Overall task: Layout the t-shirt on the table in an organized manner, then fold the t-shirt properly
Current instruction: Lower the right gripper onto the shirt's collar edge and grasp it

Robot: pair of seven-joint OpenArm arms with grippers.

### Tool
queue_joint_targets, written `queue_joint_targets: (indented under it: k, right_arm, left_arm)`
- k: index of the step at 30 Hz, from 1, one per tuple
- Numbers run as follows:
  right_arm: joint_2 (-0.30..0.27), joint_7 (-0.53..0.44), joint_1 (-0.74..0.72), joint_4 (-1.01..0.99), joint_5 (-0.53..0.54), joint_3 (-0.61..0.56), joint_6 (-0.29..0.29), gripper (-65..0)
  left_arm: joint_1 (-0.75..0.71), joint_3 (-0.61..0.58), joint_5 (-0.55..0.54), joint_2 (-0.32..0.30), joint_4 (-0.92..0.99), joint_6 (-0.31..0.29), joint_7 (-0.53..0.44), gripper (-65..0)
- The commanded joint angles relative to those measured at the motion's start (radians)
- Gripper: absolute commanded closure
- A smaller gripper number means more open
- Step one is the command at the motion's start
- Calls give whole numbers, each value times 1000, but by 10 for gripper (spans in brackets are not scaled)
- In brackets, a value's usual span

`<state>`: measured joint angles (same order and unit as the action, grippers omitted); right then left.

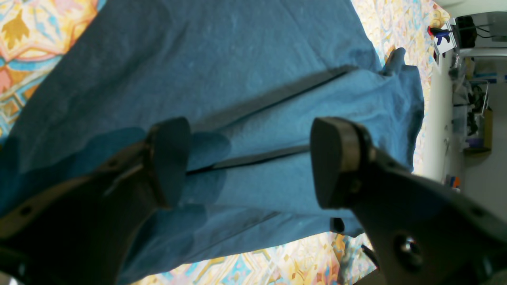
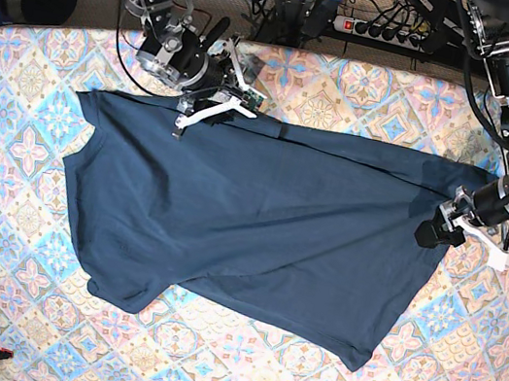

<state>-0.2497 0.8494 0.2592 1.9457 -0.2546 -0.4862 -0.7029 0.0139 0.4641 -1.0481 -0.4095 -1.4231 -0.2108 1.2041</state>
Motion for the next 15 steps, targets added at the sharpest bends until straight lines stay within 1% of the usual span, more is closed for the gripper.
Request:
queue_joint_targets:
  k: [1,3,8,12,15]
  right_arm:
    - [-3,-14,-5,14,7,-1,5,-264]
    - [-3,-14,-7,14,7,-1,5,-280]
    - [-3,-19,-11,11,7,-1,5,-254]
    - [-3,-19,-36,-15,8,-6,5,-253]
    - [-3,-19,-67,-36,8,-44,5,-252]
  left_arm:
    - [16,3,-21,-15,-17,-5,-16,-466]
    - [18,3,-21,-15,-17,-5,-16,-466]
    - [18,3,-21,-15,-17,-5,-16,-466]
    - [18,3,-21,-15,-17,-5,-16,-466]
    - [19,3,-21,-15,-17,-5,-16,-466]
